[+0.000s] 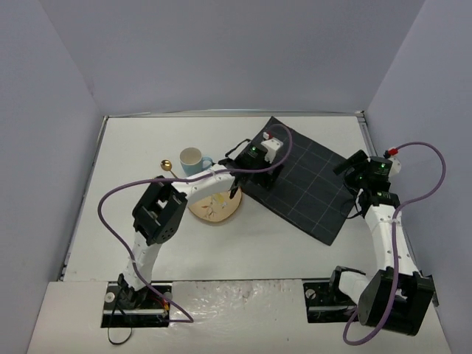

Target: Set the dinner table for one person

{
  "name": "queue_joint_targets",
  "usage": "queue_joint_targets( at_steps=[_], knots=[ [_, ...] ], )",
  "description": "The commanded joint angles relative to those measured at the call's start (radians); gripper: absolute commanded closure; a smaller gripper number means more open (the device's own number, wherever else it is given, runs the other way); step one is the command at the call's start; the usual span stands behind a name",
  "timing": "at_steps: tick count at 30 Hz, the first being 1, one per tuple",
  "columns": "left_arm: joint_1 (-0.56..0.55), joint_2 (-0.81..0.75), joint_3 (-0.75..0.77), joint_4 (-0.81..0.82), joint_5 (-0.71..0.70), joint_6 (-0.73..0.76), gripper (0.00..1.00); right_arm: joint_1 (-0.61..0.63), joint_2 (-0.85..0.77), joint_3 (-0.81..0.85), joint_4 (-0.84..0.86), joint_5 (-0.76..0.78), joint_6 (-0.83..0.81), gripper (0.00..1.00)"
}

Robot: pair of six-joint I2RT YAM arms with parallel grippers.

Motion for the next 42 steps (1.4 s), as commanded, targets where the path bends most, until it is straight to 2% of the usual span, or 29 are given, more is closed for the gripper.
queue_joint_targets(
  at_steps=[1,9,13,20,28,36,42],
  knots=[
    [0.120,-0.052,0.012,0.048,-0.076,-0.065,0.16,-0.011,0.095,-0.012,0.346,0.007,0.049,0.15],
    [0.195,0.037,0.040,0.046,-0.014,-0.074,0.28,-0.040,0.365,-0.018,0.650,-0.104,0.021,0.47],
    [0.223,0.087,0.059,0.037,0.005,-0.094,0.29,-0.067,0.461,-0.020,0.779,-0.153,0.012,0.52],
    [0.239,0.126,0.083,0.008,0.004,-0.094,0.30,-0.161,0.637,-0.031,0.910,-0.228,0.014,0.53],
    [0.250,0.118,0.039,-0.009,-0.014,-0.133,0.33,-0.287,0.751,-0.082,0.993,-0.274,0.044,0.53],
    [0.256,0.104,-0.012,-0.015,-0.035,-0.141,0.33,-0.325,0.717,-0.105,0.918,-0.183,0.006,0.53],
    [0.255,0.096,0.038,-0.022,0.001,-0.111,0.32,-0.200,0.599,0.001,0.803,-0.217,-0.086,0.52]
  ],
)
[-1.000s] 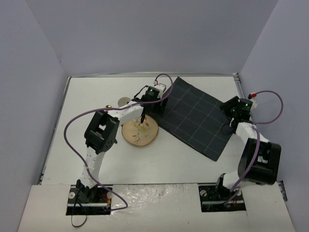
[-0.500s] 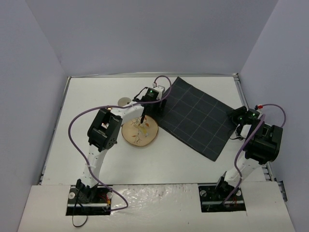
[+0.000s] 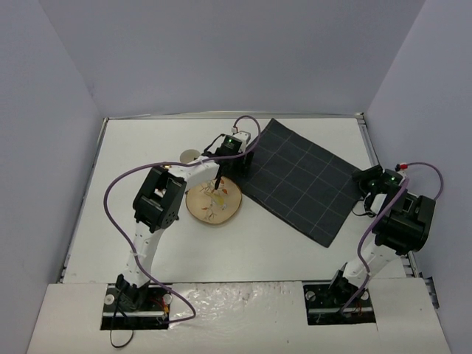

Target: Set the dinner table for one person

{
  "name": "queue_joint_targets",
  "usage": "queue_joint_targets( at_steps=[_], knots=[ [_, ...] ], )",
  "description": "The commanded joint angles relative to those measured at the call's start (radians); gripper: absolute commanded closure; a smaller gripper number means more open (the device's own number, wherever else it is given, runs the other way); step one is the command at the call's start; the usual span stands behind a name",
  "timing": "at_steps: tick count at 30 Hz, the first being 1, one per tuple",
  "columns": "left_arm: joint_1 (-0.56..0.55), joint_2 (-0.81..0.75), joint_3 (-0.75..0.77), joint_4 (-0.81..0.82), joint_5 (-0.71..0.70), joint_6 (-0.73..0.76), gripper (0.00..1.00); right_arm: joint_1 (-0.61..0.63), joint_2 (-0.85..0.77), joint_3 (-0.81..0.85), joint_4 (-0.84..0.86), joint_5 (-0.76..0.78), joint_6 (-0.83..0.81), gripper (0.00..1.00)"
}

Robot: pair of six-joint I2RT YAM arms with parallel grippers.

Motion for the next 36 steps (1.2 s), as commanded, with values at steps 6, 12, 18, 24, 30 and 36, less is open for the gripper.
queue_joint_targets(
  at_steps=[6,12,18,24,30,36],
  knots=[
    [0.013,-0.047,0.035,-0.043,0.035,0.030,0.32,0.279,-0.085,0.318,-0.218,-0.071,-0.221,0.46],
    [0.011,-0.045,0.025,-0.052,0.028,0.042,0.31,0.438,0.080,0.526,-0.228,-0.146,-0.221,0.41],
    [0.010,-0.044,0.025,-0.067,0.020,0.042,0.31,0.510,0.270,0.641,-0.154,-0.223,-0.212,0.39],
    [0.009,-0.039,0.016,-0.077,0.003,0.033,0.31,0.529,0.406,0.744,-0.067,-0.279,-0.198,0.37],
    [0.010,-0.033,-0.002,-0.084,-0.024,0.015,0.31,0.515,0.507,0.816,-0.053,-0.290,-0.203,0.35],
    [0.011,-0.027,-0.018,-0.097,-0.055,0.016,0.31,0.447,0.533,0.809,-0.030,-0.265,-0.177,0.33]
  ],
)
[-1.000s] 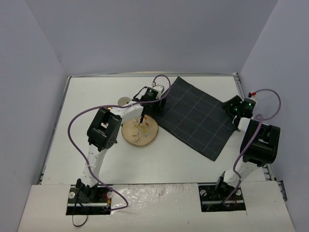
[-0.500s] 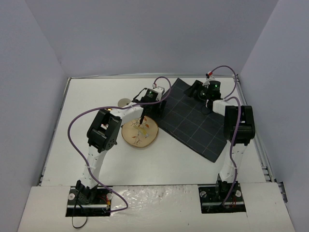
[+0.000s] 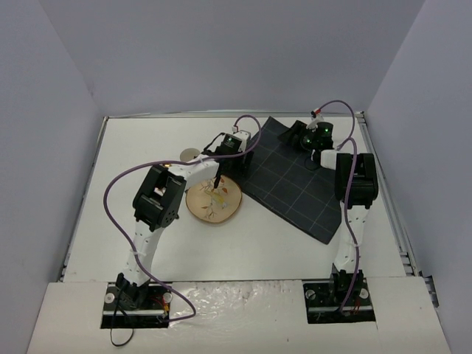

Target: Set the dinner table for one person

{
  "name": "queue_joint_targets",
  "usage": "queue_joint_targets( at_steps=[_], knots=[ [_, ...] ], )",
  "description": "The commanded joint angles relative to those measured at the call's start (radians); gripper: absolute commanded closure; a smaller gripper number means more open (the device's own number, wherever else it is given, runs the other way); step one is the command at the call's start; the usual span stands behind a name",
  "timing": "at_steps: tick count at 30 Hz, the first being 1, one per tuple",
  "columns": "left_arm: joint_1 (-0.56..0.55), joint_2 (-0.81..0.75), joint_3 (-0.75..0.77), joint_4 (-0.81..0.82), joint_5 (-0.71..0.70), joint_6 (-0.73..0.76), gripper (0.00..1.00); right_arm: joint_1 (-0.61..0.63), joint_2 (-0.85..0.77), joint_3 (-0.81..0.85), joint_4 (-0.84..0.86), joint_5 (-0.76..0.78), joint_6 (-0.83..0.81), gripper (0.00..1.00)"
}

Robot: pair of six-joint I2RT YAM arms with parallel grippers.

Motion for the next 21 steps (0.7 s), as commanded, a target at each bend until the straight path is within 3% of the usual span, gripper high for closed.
queue_joint_targets(
  at_steps=[1,8,13,21],
  knots=[
    [0.011,-0.023,-0.021,-0.082,-0.052,-0.018,0.31,-0.081,-0.015,0.006,0.094,0.005,0.021,0.33],
    [0.018,-0.010,0.002,-0.102,-0.088,-0.035,0.30,-0.151,-0.004,-0.017,0.104,-0.009,0.027,0.32],
    [0.019,0.004,0.039,-0.115,-0.079,-0.034,0.21,-0.159,-0.008,0.031,0.037,-0.022,-0.016,0.30],
    [0.018,-0.032,0.145,-0.126,-0.026,-0.011,0.04,-0.150,-0.171,0.059,-0.102,0.020,-0.076,0.21]
  ],
)
